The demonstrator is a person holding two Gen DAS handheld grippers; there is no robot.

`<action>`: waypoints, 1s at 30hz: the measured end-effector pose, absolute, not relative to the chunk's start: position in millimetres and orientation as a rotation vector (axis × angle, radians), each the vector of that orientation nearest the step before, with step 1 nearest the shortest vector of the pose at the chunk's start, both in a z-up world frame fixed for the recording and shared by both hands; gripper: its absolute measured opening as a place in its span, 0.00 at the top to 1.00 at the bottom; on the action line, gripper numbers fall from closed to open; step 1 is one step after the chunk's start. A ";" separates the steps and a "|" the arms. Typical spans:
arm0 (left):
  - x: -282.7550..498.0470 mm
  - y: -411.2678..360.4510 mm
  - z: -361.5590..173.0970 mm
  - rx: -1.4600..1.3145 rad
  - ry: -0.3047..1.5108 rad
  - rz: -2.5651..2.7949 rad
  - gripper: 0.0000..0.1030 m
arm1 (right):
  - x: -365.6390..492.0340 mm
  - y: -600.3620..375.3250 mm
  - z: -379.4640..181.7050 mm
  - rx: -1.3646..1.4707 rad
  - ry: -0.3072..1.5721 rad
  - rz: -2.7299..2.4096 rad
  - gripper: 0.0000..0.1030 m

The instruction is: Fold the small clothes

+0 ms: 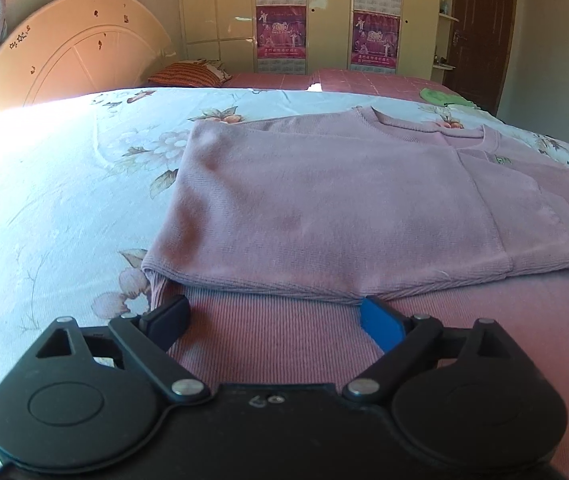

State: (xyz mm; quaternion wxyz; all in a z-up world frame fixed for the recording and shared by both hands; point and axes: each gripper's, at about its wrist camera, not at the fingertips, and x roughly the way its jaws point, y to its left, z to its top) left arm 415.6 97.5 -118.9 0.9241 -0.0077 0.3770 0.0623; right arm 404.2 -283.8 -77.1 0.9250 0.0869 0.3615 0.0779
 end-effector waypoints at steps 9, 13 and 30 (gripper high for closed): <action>410.5 87.5 -114.1 -0.008 0.819 0.189 0.09 | 400.8 -275.2 -77.0 0.088 0.741 0.177 0.62; 399.9 79.5 -107.1 0.035 0.846 0.180 0.10 | 377.4 -285.4 -53.3 0.155 0.654 0.205 0.62; 217.4 95.4 -79.1 0.060 0.815 0.117 0.14 | 212.5 -332.9 -23.1 0.426 0.786 0.199 0.62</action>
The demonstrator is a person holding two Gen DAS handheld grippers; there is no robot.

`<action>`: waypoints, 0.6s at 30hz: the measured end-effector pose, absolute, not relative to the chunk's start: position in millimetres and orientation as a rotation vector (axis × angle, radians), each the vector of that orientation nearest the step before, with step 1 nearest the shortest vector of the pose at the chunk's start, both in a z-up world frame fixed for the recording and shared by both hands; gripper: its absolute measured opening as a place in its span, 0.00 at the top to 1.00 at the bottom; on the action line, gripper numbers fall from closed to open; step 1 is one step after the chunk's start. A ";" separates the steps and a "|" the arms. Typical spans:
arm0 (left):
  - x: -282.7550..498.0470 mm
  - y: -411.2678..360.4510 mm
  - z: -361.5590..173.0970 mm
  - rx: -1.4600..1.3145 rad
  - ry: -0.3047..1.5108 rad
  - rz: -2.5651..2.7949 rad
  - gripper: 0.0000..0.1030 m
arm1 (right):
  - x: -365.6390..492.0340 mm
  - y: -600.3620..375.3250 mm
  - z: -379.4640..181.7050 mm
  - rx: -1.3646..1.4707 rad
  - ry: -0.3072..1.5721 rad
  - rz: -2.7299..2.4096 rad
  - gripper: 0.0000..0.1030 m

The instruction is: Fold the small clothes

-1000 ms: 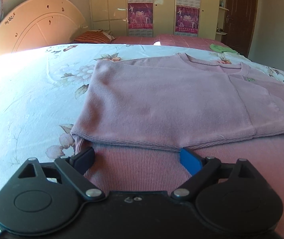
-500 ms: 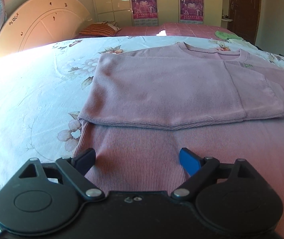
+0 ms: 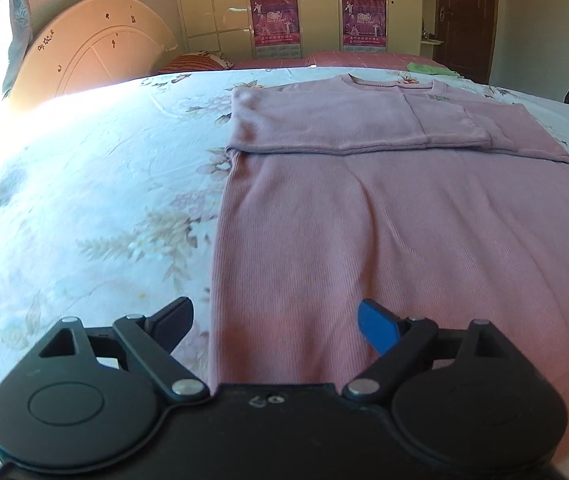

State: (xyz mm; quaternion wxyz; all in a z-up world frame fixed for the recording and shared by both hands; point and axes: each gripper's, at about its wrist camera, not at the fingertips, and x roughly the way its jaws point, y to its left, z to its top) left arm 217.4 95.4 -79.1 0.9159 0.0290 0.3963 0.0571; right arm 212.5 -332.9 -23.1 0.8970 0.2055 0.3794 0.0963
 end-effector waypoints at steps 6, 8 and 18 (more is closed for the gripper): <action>163.9 112.1 -84.8 0.020 0.858 0.107 0.18 | 157.8 -334.8 -27.5 0.448 0.838 0.200 0.62; 150.5 117.5 -85.8 -0.008 0.868 0.098 0.20 | 141.3 -335.4 -32.3 0.453 0.855 0.194 0.62; 140.3 160.1 -93.5 -0.422 0.856 -0.075 0.28 | 114.2 -354.2 -50.3 0.592 0.875 0.197 0.24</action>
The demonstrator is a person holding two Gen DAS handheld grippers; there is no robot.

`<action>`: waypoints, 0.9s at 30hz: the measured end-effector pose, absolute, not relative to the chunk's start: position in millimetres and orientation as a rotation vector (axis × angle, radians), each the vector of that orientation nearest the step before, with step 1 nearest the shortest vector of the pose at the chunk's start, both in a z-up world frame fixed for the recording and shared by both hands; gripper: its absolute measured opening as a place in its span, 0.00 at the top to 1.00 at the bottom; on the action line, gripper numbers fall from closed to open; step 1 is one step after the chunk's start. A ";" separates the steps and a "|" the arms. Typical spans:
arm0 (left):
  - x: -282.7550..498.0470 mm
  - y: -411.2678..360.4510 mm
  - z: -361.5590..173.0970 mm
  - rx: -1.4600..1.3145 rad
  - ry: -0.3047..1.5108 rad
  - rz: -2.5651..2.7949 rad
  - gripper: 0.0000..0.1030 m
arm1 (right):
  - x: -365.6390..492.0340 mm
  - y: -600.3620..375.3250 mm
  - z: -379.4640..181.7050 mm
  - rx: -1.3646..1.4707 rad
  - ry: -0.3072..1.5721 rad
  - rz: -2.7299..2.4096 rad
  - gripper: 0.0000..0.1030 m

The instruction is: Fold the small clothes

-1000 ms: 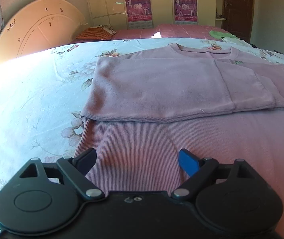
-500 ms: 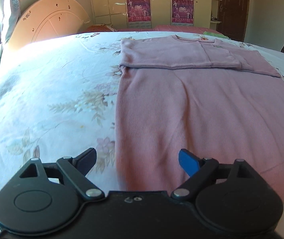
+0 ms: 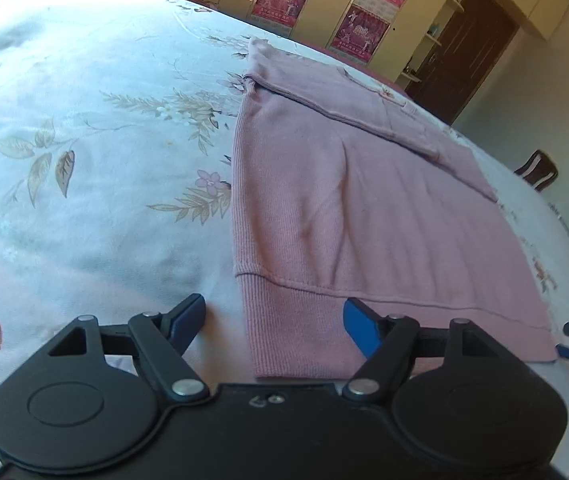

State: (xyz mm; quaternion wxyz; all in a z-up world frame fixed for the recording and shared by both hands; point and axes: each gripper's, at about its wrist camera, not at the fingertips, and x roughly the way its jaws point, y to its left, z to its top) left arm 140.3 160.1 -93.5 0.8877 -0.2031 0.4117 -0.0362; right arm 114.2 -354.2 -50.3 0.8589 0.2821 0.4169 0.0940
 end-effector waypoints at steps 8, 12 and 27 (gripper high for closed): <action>163.1 173.3 -106.0 -0.581 0.841 -0.146 0.48 | 135.3 -365.2 -59.1 0.684 0.846 0.240 0.24; 177.7 176.3 -110.4 -0.616 0.828 -0.177 0.45 | 156.7 -372.7 -62.7 0.723 0.842 0.275 0.25; 165.0 193.9 -123.5 -0.726 0.856 -0.346 0.44 | 131.4 -364.7 -79.7 0.796 0.895 0.452 0.49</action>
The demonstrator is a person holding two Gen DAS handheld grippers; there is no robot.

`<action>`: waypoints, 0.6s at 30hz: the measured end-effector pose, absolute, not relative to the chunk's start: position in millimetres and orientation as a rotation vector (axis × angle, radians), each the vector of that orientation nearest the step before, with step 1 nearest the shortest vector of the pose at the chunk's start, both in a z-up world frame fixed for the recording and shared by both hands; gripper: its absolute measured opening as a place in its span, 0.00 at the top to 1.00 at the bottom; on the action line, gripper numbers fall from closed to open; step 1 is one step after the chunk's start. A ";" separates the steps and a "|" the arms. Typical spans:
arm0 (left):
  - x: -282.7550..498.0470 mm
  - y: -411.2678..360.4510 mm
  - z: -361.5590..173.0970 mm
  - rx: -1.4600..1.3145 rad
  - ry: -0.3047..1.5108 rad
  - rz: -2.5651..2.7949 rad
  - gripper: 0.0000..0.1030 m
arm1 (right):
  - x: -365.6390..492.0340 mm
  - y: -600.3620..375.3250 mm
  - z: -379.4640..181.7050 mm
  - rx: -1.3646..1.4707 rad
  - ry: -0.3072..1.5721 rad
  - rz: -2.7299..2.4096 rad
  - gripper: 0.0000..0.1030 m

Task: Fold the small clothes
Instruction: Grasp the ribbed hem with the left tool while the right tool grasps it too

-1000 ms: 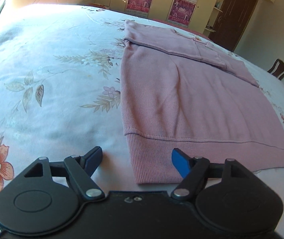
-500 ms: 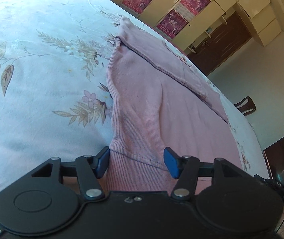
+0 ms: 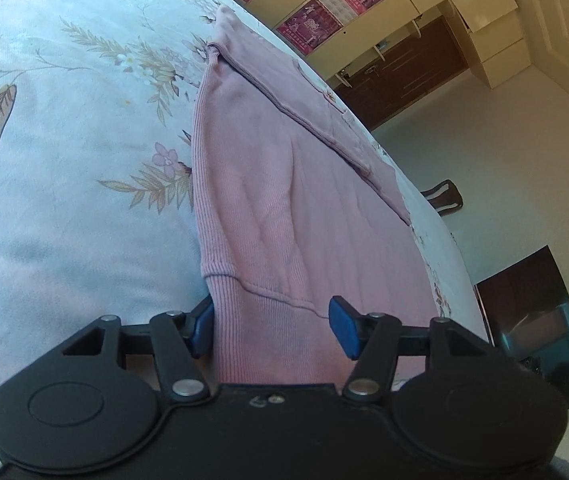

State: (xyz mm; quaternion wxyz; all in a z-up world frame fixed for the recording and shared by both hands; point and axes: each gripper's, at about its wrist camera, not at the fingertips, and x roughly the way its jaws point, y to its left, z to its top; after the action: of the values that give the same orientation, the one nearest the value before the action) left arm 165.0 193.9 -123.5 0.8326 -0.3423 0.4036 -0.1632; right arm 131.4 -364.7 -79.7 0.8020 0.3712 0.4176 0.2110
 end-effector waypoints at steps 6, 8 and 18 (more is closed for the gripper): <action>181.5 189.6 -130.0 -0.801 0.817 -0.346 0.44 | 149.1 -358.0 -79.8 0.816 0.893 0.445 0.49; 178.6 189.5 -129.6 -0.840 0.801 -0.371 0.44 | 150.9 -355.4 -78.7 0.817 0.900 0.463 0.49; 165.3 203.1 -136.2 -0.913 0.768 -0.328 0.48 | 150.9 -354.1 -75.6 0.836 0.890 0.440 0.49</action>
State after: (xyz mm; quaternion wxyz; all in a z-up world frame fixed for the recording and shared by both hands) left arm 165.3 203.1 -136.2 0.8148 -0.4278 0.3598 -0.1538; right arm 150.9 -354.1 -75.6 0.7968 0.3892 0.4143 0.2051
